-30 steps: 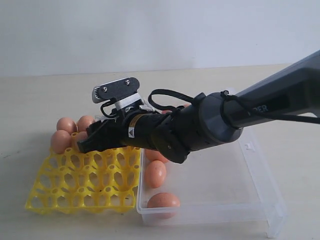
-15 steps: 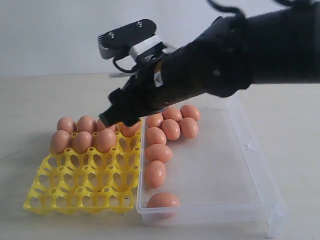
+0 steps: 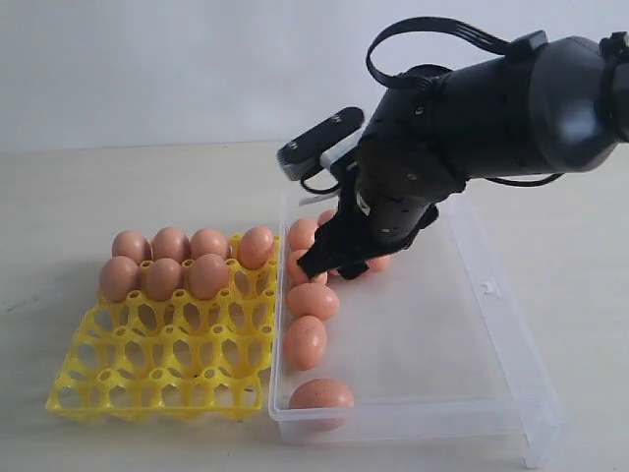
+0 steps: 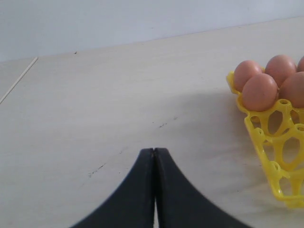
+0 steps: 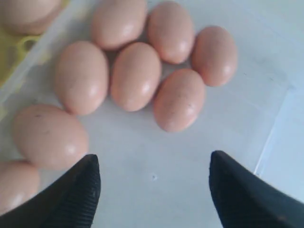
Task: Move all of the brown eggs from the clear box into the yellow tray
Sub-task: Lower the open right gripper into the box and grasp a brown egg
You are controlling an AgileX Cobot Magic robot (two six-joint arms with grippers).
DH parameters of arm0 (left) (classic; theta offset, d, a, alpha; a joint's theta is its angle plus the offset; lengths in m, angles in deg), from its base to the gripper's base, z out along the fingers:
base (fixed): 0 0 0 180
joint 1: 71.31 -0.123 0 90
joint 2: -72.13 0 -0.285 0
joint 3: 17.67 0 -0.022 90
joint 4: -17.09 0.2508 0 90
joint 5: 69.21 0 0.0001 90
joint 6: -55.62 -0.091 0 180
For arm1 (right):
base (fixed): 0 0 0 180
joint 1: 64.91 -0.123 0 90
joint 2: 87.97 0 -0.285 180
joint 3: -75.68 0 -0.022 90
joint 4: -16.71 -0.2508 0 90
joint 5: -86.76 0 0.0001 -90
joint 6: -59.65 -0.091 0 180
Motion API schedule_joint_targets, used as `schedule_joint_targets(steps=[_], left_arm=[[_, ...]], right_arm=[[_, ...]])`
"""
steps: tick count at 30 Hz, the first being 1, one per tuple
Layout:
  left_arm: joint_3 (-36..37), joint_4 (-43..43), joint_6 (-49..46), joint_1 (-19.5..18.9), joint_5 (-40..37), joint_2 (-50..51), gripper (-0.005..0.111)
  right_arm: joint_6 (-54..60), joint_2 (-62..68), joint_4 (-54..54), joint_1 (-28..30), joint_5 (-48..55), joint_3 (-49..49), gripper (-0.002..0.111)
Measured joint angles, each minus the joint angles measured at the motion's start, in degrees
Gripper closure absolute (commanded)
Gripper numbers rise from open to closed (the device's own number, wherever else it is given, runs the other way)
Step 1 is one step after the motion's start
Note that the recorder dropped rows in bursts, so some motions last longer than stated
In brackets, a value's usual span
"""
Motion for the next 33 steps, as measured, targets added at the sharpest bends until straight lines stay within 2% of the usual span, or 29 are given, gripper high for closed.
schedule_joint_targets(steps=[4,9,14,26,29,33], left_arm=[[0.0,0.0,0.0,0.0,0.0,0.0,0.107],[0.0,0.0,0.0,0.0,0.0,0.0,0.107],[0.0,0.0,0.0,0.0,0.0,0.0,0.107],[0.0,0.0,0.0,0.0,0.0,0.0,0.107],[0.0,0.0,0.0,0.0,0.0,0.0,0.107],[0.0,0.0,0.0,0.0,0.0,0.0,0.107]], right_arm=[[-10.83,0.93,1.07,2.82,-0.15,0.23,0.045],[-19.87,3.09,1.43,5.49,-5.5,0.57,0.045],[-23.99,5.8,2.39,6.8,-10.07,0.92,0.047],[-28.08,12.72,7.07,7.83,-10.65,6.03,0.047],[-28.21,14.68,6.84,8.06,-10.55,7.36,0.058],[-27.56,16.65,5.6,8.06,-10.44,7.57,0.087]])
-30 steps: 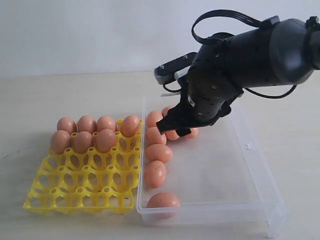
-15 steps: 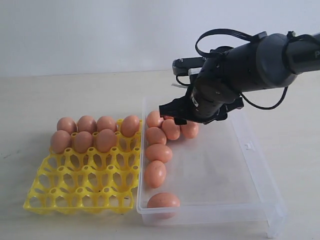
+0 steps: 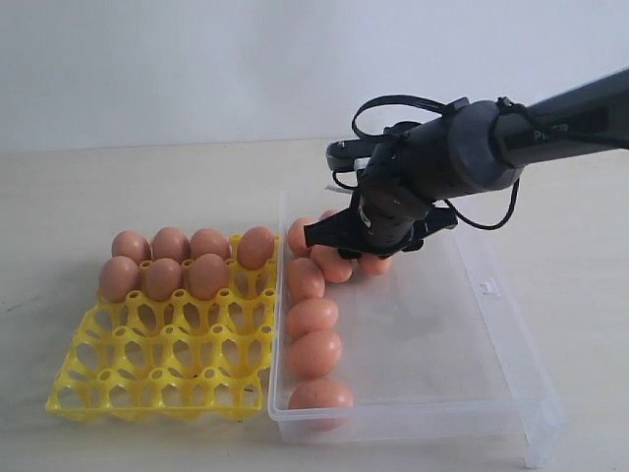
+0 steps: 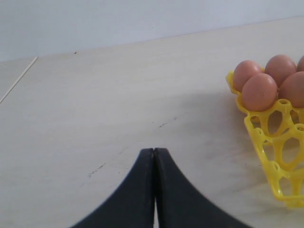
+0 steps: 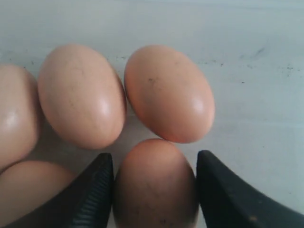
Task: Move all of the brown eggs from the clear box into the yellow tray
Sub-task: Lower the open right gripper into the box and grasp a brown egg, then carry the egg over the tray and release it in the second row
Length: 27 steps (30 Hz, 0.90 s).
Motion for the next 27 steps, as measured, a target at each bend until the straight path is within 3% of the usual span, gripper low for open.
schedule_joint_targets(steps=[3,13,20,27], left_arm=[[0.0,0.0,0.0,0.0,0.0,0.0,0.107],[0.0,0.0,0.0,0.0,0.0,0.0,0.107],[0.0,0.0,0.0,0.0,0.0,0.0,0.107],[0.0,0.0,0.0,0.0,0.0,0.0,0.107]], right_arm=[[1.48,0.0,-0.98,0.0,0.36,0.35,0.109],[9.98,-4.47,-5.79,-0.11,2.08,-0.16,0.108],[15.48,-15.99,-7.84,-3.26,-10.7,-0.05,0.108],[46.75,-14.82,-32.03,-8.14,-19.83,-0.05,0.108]])
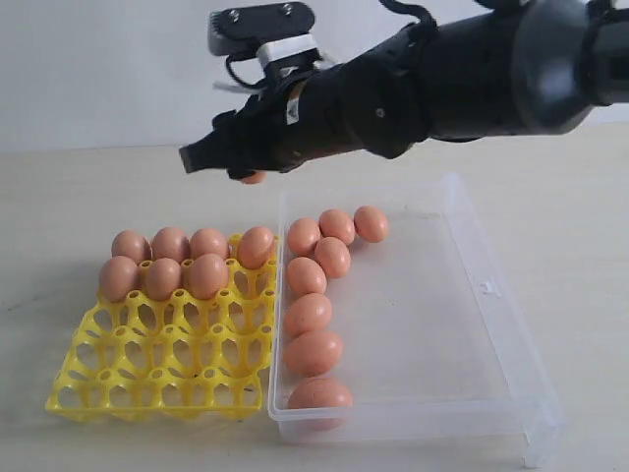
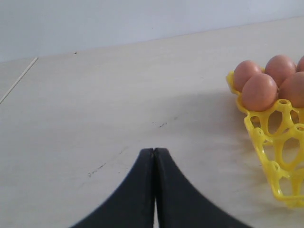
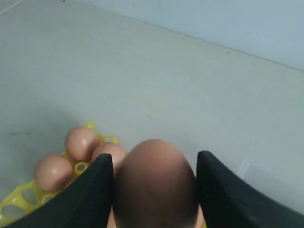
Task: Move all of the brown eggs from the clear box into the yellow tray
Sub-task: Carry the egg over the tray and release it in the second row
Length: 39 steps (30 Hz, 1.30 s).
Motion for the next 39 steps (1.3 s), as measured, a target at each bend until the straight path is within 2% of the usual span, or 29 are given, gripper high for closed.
schedule_joint_targets(steps=[5,13,19,30,39], left_arm=[[0.0,0.0,0.0,0.0,0.0,0.0,0.107],[0.0,0.0,0.0,0.0,0.0,0.0,0.107],[0.0,0.0,0.0,0.0,0.0,0.0,0.107],[0.0,0.0,0.0,0.0,0.0,0.0,0.107],[0.0,0.0,0.0,0.0,0.0,0.0,0.107]], right_arm=[[20.47,3.7,-15.52,-1.38,-0.5,0.0,0.108],[39.34,4.9,-32.24,-1.95,-8.49,-6.52,0.108],[41.62,6.71,-34.77,-1.95,-14.47,-9.37,0.108],[33.39,8.23,-37.34,-2.17,-17.02,-9.72,0.108],[43.5,7.99,-38.55,-3.29,-17.57,-12.66,0.108]])
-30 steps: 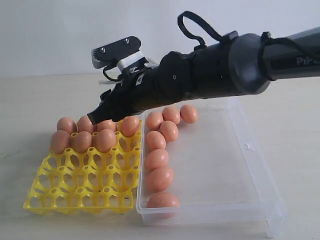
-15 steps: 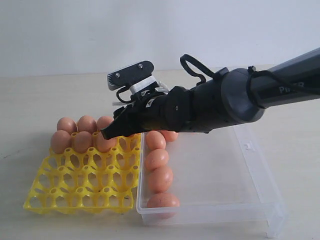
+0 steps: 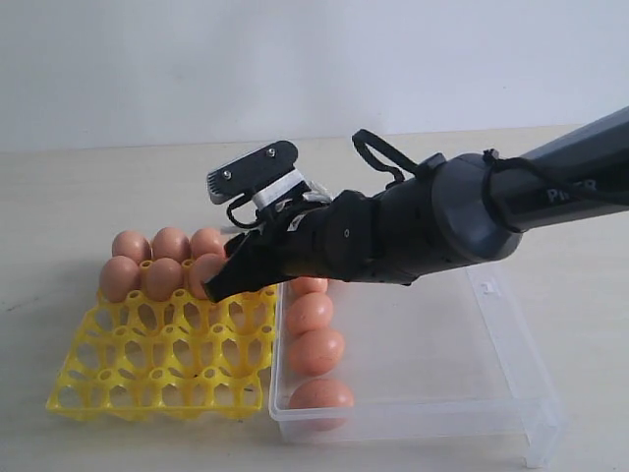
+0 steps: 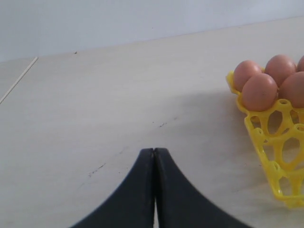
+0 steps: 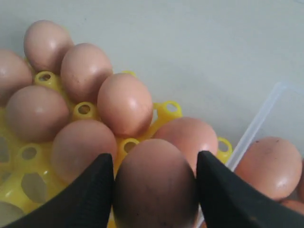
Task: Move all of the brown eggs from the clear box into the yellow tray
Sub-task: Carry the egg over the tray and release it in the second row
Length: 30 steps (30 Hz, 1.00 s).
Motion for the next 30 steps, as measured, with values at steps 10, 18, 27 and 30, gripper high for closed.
schedule_joint_targets(steps=[10,18,27,30], left_arm=[[0.0,0.0,0.0,0.0,0.0,0.0,0.107],[0.0,0.0,0.0,0.0,0.0,0.0,0.107],[0.0,0.0,0.0,0.0,0.0,0.0,0.107],[0.0,0.0,0.0,0.0,0.0,0.0,0.107]], right_arm=[[-15.55,-6.88,18.96,-0.2,-13.49,-7.41,0.108],[-33.77,-2.96,30.09,-0.2,-20.84,-9.22,0.108],[-35.3,0.51,30.64,-0.2,-22.33,-9.22,0.09],[-35.46,0.51,31.33,-0.2,-22.3,-9.22,0.067]])
